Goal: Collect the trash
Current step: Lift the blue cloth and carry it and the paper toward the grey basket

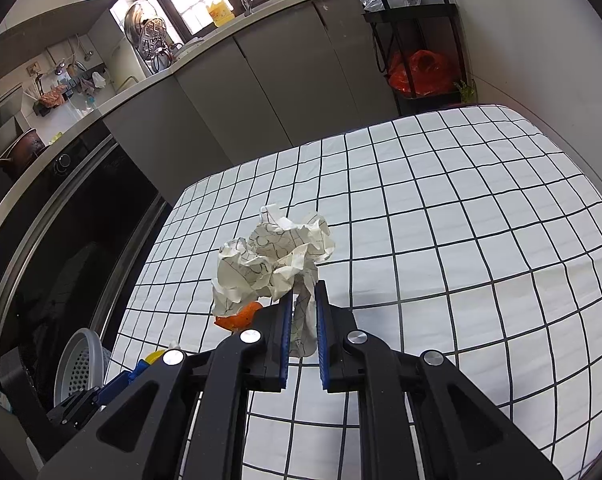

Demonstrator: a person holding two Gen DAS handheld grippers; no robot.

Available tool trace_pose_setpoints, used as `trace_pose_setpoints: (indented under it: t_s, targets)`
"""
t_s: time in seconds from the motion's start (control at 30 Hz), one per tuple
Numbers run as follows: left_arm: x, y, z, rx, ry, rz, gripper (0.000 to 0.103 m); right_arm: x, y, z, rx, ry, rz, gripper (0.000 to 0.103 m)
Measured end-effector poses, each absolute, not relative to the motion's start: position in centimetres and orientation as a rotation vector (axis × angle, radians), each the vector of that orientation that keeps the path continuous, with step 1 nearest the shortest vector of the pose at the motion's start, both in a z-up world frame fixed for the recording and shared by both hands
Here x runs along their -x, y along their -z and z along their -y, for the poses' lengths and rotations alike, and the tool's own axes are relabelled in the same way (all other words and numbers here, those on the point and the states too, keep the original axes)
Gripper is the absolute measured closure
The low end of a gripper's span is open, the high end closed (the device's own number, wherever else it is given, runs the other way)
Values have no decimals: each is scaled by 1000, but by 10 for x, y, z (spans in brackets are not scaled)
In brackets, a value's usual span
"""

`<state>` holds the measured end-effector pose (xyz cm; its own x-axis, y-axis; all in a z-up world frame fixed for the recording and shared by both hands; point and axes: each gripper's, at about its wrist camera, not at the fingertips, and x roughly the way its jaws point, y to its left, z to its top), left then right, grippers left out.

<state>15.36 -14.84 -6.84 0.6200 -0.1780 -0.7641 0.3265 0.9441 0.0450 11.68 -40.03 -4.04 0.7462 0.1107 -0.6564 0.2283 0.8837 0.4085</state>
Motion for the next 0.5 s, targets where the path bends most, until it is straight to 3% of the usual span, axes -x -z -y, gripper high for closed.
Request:
trace_pose_setpoints:
  t_s: [0.03,0.13,0.5]
  targets:
    - [-153,68,149,-188,294,-853,81,-117,40,400,-494,67,-733,92]
    - [-155,68,148,-192,289,-852,85,-116,40,400,-496,68,-732,92]
    - [-157,57,139,-153,289,-831,86,-116,39,399,-493,65,-734,92]
